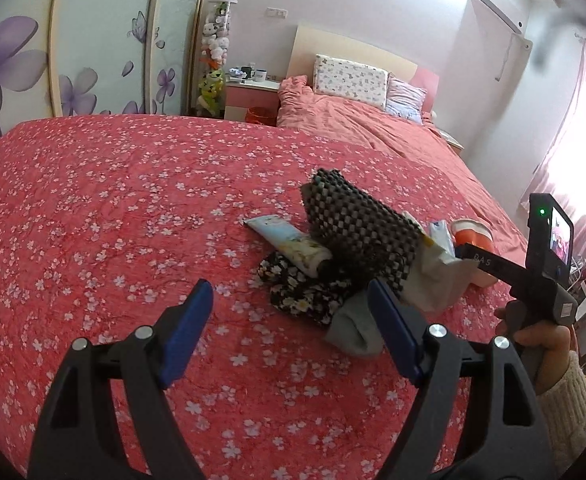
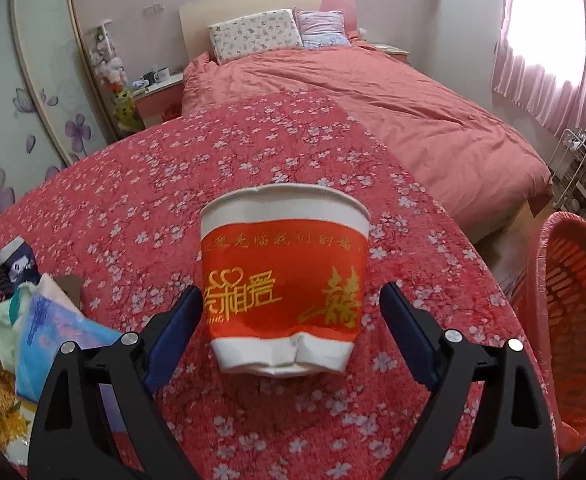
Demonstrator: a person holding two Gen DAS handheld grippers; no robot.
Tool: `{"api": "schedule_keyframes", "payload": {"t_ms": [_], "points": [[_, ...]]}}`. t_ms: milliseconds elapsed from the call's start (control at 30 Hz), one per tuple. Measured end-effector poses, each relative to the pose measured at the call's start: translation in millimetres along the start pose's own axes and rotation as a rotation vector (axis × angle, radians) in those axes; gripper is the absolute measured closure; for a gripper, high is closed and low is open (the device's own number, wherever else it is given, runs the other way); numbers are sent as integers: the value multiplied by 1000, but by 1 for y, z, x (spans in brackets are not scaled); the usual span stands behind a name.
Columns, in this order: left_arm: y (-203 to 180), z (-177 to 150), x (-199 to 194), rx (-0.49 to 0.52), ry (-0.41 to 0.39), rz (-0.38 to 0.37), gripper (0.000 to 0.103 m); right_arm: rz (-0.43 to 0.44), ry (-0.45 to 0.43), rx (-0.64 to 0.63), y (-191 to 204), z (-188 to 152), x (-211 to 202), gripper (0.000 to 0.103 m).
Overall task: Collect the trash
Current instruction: 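Grasp the red paper cup with the right tool while the left tool grasps the black mesh item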
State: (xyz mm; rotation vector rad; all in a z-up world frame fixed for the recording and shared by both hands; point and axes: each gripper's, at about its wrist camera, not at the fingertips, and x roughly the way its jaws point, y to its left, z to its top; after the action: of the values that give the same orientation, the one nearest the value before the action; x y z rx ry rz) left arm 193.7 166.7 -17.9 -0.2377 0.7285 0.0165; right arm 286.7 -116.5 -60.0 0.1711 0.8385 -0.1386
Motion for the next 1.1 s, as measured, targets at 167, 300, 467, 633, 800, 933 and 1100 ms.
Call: {"api": "schedule_keyframes", "payload": {"t_ms": [167, 300, 467, 633, 800, 933, 1100], "points": [[3, 10, 0, -18, -3, -26, 25, 5, -3, -11, 0, 0, -2, 28], [-5, 23, 2, -21, -5, -48, 25, 6, -23, -40, 0, -5, -9, 29], [-22, 42, 12, -26, 17, -75, 27, -6, -56, -80, -8, -17, -26, 29], [-33, 53, 37, -32, 78, -84, 46, -16, -70, -89, -18, -22, -37, 29], [-34, 56, 41, -56, 102, -142, 79, -28, -88, -101, -27, -24, -46, 29], [-39, 55, 29, -31, 82, -156, 95, -29, -94, -95, -34, -26, -51, 29], [-42, 60, 11, -4, 48, -156, 96, -24, -104, -86, -41, -30, -59, 29]]}}
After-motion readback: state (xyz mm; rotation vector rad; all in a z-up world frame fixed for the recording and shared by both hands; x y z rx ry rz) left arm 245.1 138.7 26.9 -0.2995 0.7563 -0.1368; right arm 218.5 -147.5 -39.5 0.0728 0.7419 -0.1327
